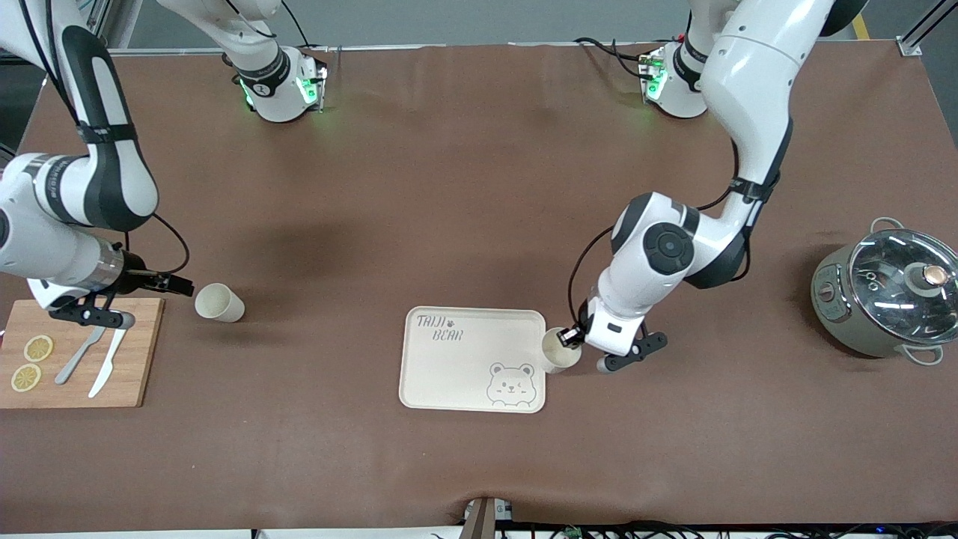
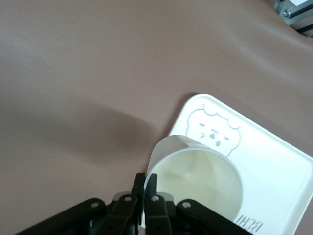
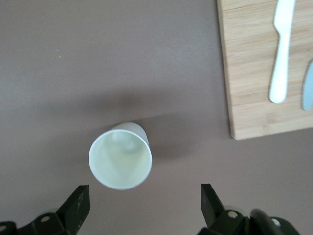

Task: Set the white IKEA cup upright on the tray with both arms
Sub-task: 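Set the cup down with the left gripper while the right gripper grasps another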

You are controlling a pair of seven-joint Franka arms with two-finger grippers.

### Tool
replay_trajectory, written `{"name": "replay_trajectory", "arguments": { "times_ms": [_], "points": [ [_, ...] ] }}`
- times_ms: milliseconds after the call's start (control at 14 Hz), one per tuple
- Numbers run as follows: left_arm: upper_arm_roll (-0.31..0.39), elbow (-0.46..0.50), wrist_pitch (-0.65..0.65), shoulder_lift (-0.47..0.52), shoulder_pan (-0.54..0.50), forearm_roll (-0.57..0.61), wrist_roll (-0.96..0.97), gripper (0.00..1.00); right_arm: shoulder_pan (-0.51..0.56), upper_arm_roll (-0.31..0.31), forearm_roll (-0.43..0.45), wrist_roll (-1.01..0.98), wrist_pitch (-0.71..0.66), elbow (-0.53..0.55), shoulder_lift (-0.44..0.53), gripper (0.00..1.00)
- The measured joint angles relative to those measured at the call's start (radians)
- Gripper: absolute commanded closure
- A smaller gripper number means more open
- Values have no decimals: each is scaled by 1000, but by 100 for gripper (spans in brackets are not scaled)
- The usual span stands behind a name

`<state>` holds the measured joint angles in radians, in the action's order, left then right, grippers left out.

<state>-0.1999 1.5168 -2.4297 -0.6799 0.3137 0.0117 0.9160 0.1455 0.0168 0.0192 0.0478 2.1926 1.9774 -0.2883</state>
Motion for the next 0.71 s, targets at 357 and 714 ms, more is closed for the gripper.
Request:
{"name": "replay_trajectory", "arguments": {
  "times_ms": [357, 714],
  "points": [
    [45, -94, 5, -96, 100, 0, 53, 100, -1, 2, 0, 1, 100, 58, -36, 23],
    [138, -133, 11, -152, 206, 0, 69, 23, -1, 4, 0, 1, 137, 65, -87, 39]
  ]
}}
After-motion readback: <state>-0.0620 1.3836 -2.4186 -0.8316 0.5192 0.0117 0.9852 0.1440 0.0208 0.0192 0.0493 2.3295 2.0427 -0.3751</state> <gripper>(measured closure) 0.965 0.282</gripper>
